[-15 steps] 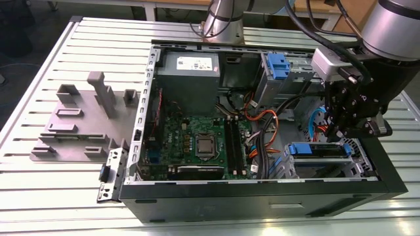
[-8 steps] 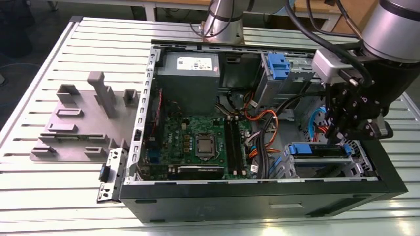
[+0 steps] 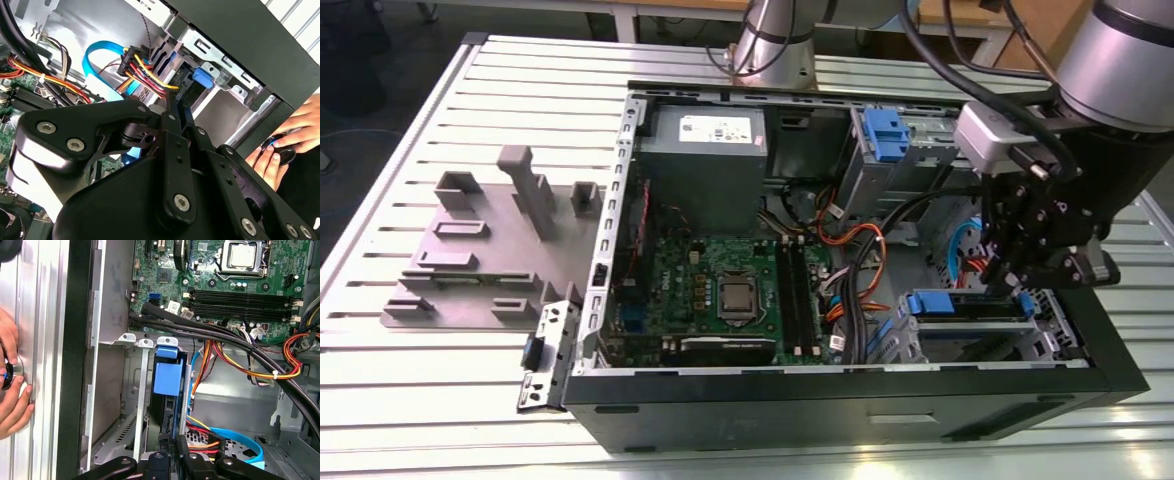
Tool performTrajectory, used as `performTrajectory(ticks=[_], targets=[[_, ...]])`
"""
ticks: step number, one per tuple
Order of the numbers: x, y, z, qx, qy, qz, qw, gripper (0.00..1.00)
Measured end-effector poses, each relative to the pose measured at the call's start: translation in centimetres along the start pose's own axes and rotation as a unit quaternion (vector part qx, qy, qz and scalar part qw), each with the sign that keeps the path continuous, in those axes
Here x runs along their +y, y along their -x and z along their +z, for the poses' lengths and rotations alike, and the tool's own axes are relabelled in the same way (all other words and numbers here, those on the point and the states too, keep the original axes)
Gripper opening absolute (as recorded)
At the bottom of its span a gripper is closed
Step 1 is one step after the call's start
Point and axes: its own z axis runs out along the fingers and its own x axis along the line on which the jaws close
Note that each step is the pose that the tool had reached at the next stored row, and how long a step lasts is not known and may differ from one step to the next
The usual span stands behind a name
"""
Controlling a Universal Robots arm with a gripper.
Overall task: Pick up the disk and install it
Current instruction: 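Insert the first disk wire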
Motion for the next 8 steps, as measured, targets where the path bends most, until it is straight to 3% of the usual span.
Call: performTrajectory(ticks=[8], targets=[[0.31, 0.01, 0.07, 0.0002, -0.0002, 0.001, 1.00000, 0.17]])
